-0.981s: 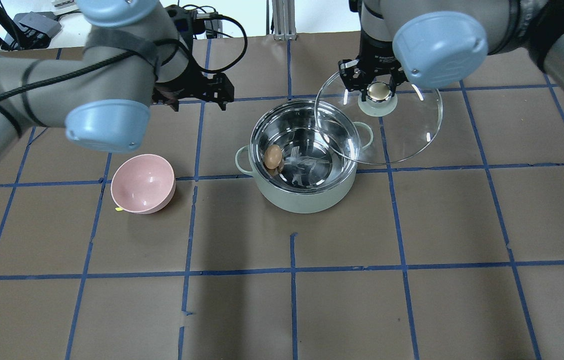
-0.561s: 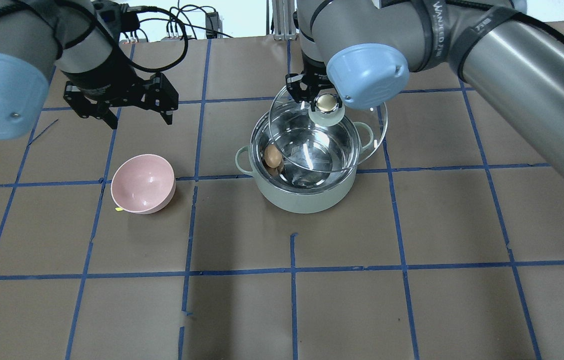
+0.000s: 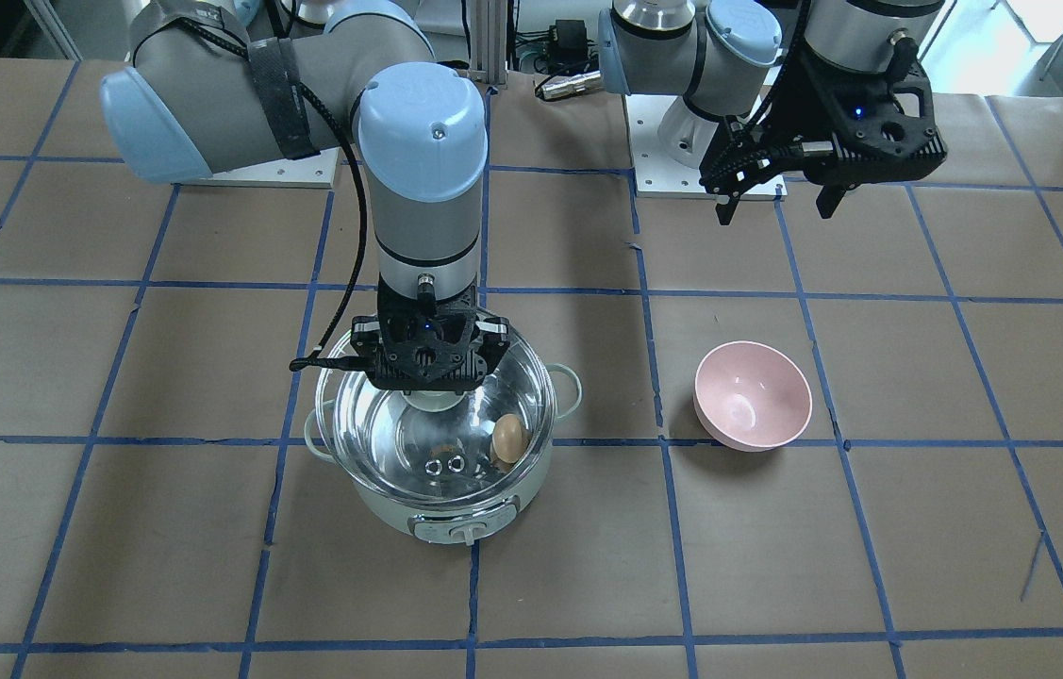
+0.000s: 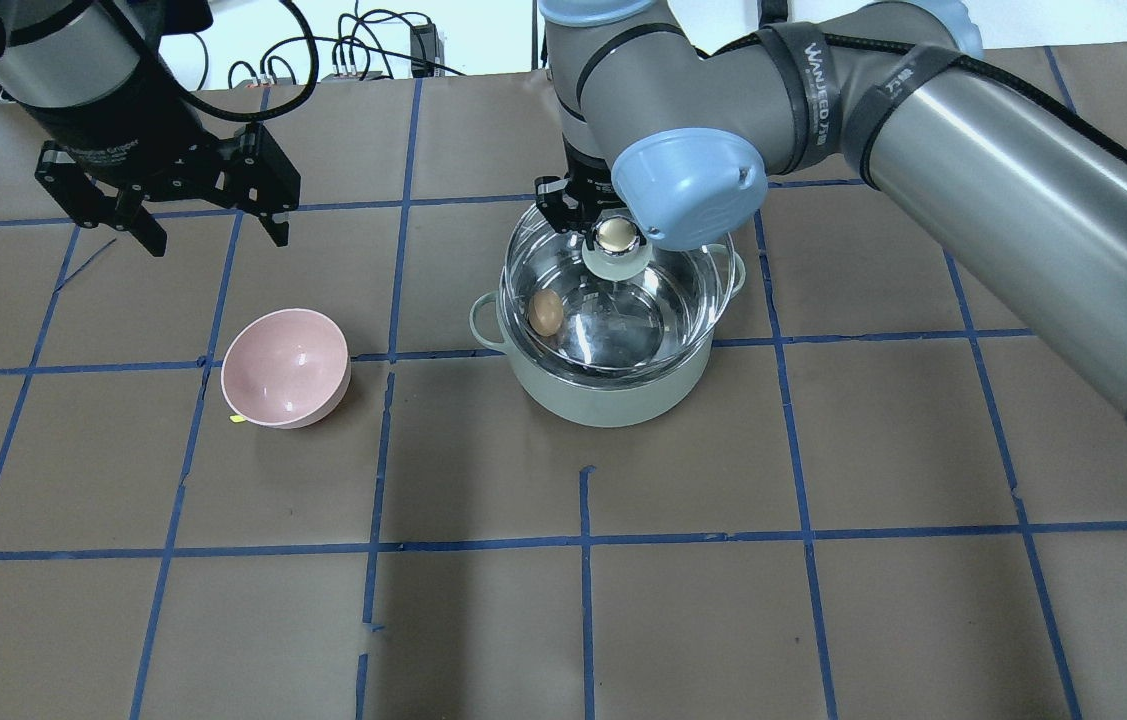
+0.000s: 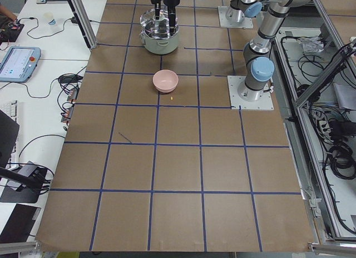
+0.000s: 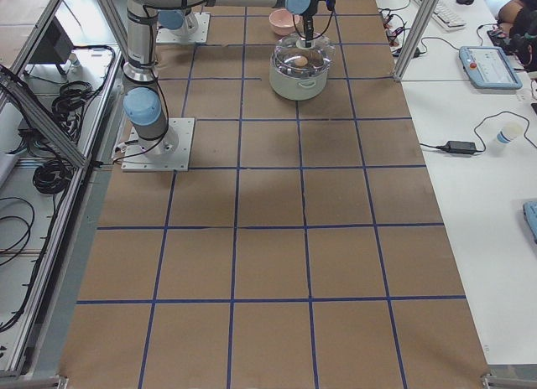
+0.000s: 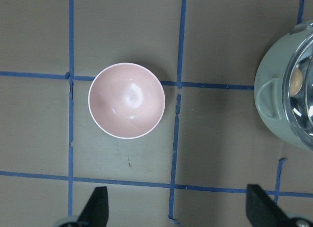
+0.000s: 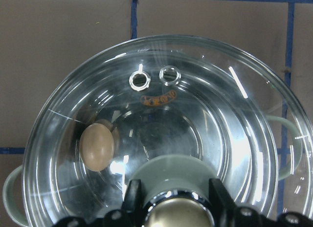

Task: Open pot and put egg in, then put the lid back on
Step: 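Raise the left gripper away while the right gripper carries the lid back over the pot, then lower the glass lid onto the pot with the right gripper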

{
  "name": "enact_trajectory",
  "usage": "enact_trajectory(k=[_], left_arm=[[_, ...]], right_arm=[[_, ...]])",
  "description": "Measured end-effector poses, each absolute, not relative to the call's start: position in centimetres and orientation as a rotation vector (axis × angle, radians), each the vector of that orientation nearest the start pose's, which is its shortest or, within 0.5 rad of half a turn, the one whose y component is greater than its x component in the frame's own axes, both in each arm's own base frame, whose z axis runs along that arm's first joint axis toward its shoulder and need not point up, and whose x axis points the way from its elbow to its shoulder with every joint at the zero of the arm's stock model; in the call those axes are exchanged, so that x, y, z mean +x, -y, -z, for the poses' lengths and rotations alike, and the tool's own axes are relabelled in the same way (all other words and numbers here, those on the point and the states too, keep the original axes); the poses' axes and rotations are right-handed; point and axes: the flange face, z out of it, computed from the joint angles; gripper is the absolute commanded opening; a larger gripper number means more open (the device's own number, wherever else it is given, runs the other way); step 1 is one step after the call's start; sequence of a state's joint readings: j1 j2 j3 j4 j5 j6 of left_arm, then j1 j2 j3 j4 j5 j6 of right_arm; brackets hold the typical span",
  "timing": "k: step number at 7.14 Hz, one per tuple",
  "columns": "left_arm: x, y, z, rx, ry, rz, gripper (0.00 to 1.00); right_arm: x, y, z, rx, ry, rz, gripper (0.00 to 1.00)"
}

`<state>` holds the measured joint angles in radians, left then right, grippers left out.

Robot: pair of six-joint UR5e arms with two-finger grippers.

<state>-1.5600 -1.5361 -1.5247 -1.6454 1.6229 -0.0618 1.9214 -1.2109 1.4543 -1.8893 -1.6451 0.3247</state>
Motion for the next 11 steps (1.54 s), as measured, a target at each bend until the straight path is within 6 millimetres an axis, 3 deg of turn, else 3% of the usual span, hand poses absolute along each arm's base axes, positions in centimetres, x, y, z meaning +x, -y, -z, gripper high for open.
enact_trajectory(k=[5, 11], left_arm=[[-11.6, 47.1, -53.0, -0.133, -3.087, 0.113, 1.0], [-9.6, 47.5, -53.0, -0.133, -3.143, 0.101, 1.0]], right_arm=[[34.1, 55.8, -35.8, 0.052, -3.171, 0.146, 0.05], [34.2, 55.8, -35.5, 0.059, -3.168, 0.15, 0.05]])
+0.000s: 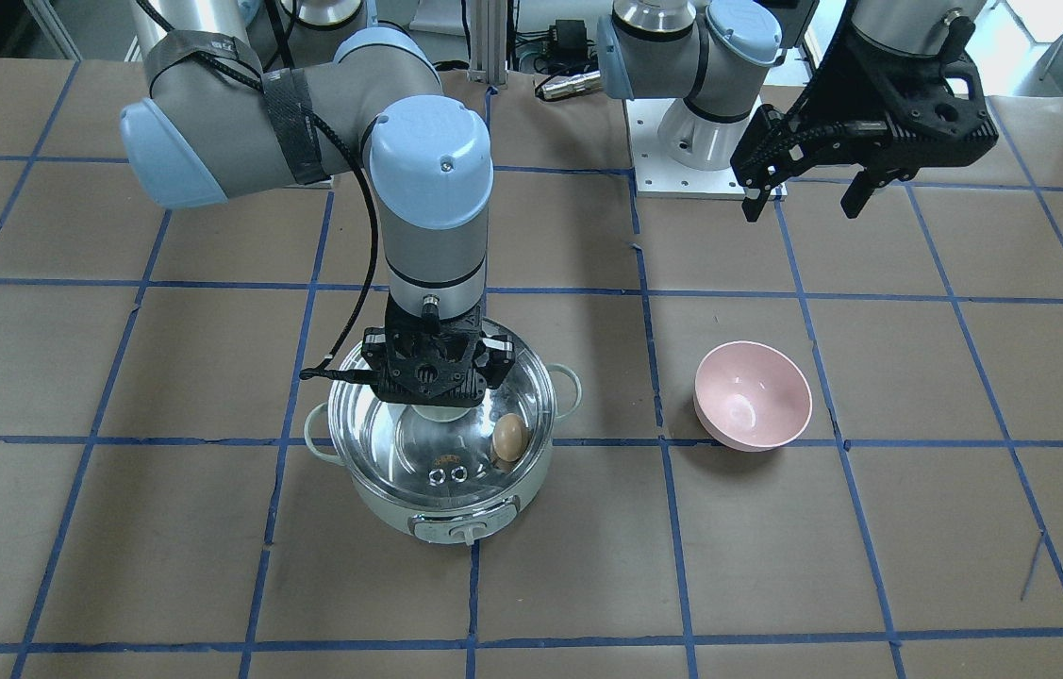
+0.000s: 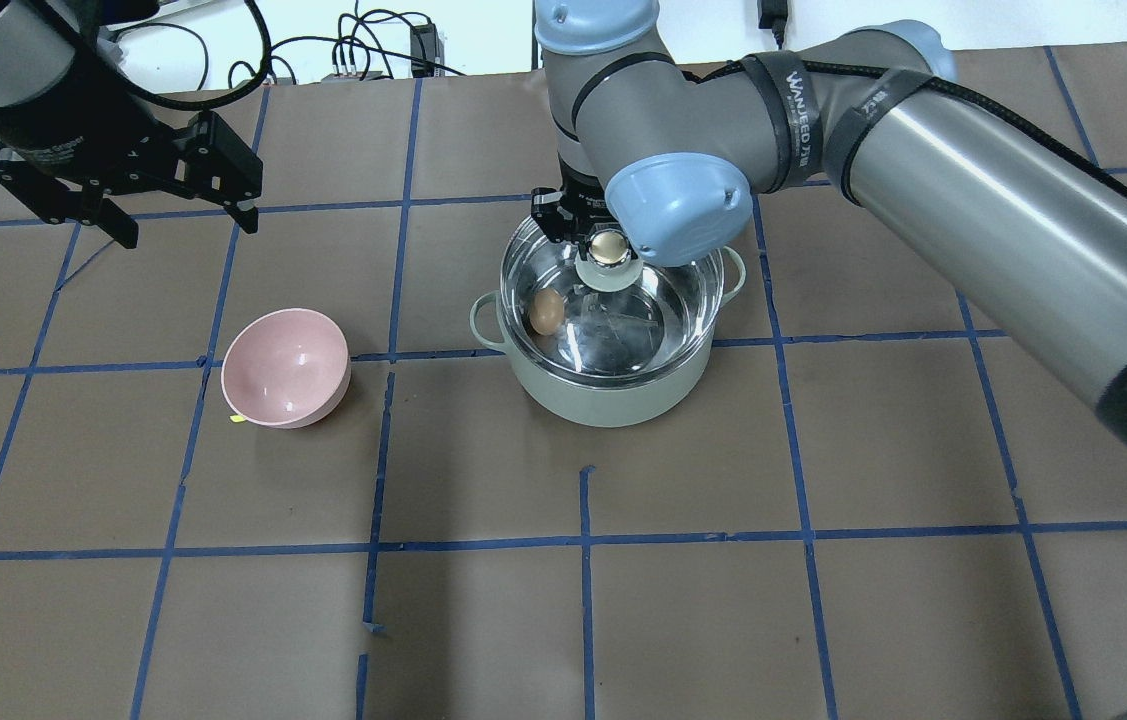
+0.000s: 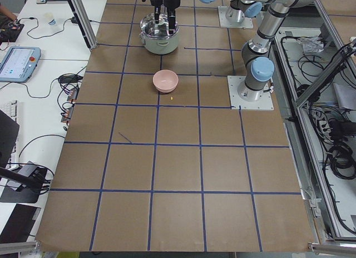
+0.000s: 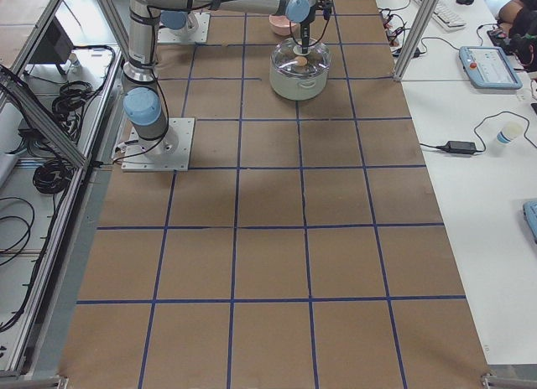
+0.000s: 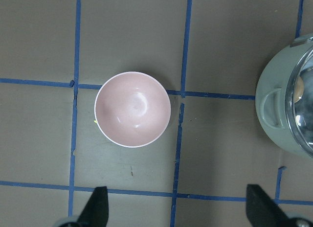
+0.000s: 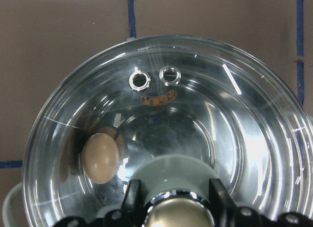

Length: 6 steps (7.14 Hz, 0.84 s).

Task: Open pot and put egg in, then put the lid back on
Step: 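Lower the glass lid onto the pot with the right gripper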

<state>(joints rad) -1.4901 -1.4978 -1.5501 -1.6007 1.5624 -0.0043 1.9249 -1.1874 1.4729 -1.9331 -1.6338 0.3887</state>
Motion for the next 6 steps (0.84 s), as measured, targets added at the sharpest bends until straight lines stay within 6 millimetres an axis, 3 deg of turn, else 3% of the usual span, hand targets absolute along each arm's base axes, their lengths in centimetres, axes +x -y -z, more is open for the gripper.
enact_trajectory(k=[6], left_arm=[[-9.44, 47.44, -53.16, -0.135, -3.127, 0.1, 1.0]], right_arm=[[34.09, 55.67, -34.69, 0.058, -3.168, 0.16, 0.05]])
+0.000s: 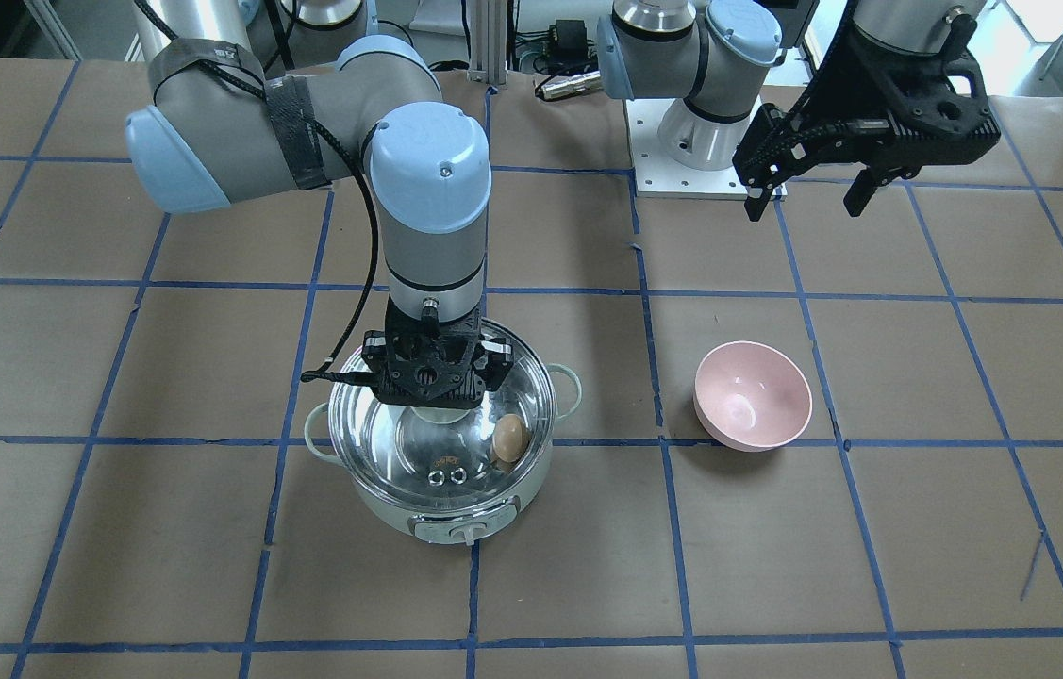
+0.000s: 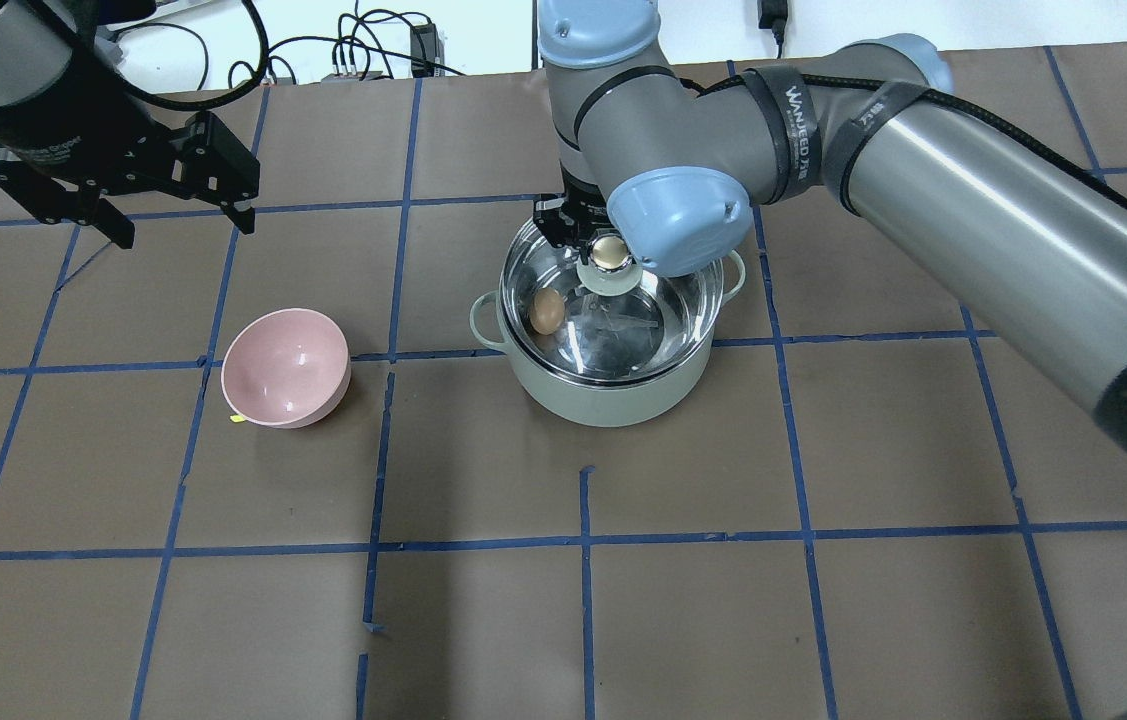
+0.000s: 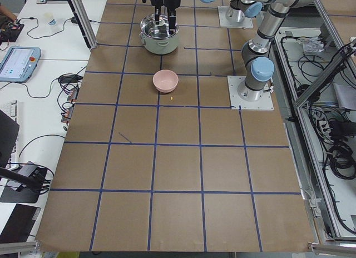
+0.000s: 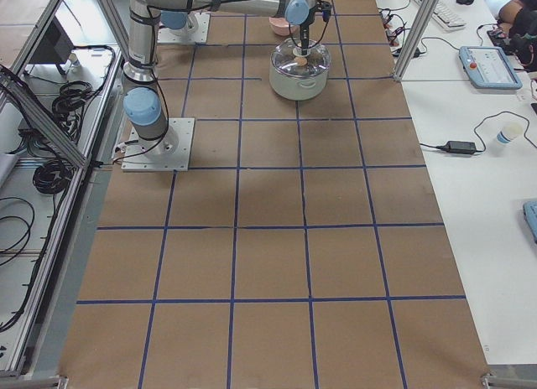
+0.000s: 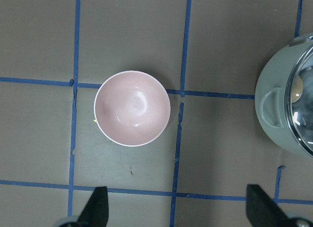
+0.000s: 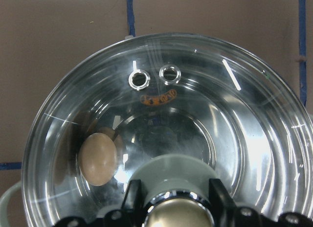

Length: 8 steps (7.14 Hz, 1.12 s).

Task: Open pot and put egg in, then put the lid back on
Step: 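Lower the glass lid onto the pot with the right gripper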

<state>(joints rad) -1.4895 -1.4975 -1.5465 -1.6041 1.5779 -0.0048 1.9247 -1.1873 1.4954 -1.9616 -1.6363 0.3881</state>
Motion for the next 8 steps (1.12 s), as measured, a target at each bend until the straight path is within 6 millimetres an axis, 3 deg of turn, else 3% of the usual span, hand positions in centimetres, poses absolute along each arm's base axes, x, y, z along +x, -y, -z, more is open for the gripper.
enact_trajectory(k=[8], left_arm=[[-9.31, 47.79, -52.69, -0.093, -3.127, 0.042, 1.0]], right_arm=[[34.05, 55.65, -34.58, 0.059, -3.168, 0.146, 0.06]])
